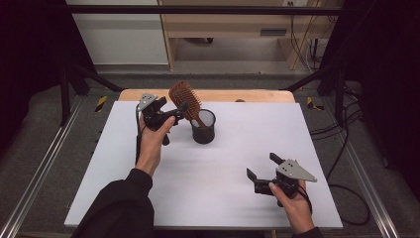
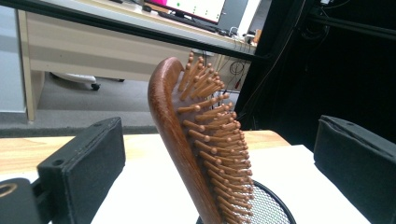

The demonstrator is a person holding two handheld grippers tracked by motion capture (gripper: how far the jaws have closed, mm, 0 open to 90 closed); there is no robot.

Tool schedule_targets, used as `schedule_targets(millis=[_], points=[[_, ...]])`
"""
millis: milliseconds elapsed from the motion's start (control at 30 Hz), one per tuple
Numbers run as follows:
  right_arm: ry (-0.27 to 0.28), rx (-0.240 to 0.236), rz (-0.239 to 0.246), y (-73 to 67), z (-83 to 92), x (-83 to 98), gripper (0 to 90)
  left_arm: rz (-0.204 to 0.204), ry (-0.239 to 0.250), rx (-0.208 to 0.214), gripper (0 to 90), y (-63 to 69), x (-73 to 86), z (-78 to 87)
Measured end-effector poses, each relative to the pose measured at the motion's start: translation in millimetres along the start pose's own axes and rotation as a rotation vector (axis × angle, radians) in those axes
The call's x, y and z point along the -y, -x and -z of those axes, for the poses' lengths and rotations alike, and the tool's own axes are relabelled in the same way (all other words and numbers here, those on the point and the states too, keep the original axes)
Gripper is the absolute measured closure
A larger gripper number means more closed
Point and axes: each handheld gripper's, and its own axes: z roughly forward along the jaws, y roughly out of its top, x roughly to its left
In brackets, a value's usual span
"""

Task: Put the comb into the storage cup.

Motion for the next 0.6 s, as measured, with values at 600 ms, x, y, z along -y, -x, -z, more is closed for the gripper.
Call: schedule_targets(millis=[600], points=[[-0.004,-0.011,0.007,-2.6,-2.6,0.9,2.9,-0.045,-0.008,0.000,2.1,1.4,-5.6,22.4]])
